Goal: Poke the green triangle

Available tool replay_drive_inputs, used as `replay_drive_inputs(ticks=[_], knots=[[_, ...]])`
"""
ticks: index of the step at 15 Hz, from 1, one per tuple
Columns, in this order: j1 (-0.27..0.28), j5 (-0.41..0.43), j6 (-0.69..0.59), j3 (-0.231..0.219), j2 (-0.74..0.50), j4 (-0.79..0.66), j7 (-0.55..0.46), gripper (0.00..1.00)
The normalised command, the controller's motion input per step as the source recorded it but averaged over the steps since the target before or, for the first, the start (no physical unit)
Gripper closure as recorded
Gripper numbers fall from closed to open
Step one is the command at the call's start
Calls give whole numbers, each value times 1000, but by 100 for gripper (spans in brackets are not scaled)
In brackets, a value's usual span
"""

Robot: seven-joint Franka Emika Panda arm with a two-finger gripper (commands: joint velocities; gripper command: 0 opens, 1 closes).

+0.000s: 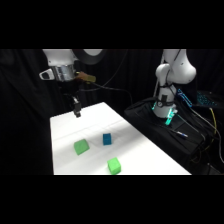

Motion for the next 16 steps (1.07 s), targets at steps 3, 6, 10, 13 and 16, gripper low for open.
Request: replay_drive_inputs(ticks=[3,6,10,13,16], knots=[[-85,140,-40,69,309,390,-107,100],[-104,159,44,78,306,326,-73,97],[-125,175,32,101,367,345,-98,97],[-112,154,-63,106,407,448,-76,98],[-105,141,-114,97,424,524,-35,97]])
